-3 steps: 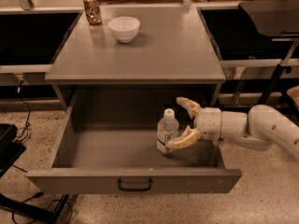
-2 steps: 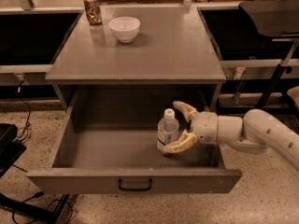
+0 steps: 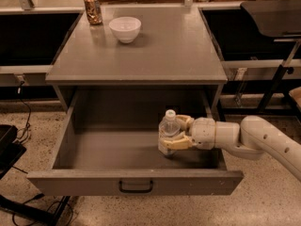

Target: Pick blue plastic bottle from top drawer and place on counter

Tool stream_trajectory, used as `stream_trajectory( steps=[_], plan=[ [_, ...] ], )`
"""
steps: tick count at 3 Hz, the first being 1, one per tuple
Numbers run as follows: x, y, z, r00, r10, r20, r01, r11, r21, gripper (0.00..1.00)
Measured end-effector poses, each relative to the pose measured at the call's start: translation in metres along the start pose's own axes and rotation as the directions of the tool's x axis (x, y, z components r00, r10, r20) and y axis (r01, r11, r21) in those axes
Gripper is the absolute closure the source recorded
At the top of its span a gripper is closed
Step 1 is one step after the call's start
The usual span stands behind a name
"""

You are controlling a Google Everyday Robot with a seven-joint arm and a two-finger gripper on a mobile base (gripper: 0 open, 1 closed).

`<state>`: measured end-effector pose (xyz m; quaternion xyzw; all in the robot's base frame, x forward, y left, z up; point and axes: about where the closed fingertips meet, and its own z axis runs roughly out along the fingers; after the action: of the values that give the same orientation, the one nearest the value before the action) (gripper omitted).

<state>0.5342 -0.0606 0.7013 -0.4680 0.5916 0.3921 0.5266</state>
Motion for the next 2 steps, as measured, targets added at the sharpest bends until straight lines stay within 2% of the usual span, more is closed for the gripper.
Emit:
stream_trajectory(
  steps=[1, 2],
  plan=[
    [0.001, 0.000, 0.003, 1.000, -0.004, -0.006, 0.004, 1.0000, -0.004, 0.65],
    [-0.014, -0.009, 0.005, 0.997, 0.013, -0.072, -0.012, 0.9999, 0.012, 0.88]
  ],
)
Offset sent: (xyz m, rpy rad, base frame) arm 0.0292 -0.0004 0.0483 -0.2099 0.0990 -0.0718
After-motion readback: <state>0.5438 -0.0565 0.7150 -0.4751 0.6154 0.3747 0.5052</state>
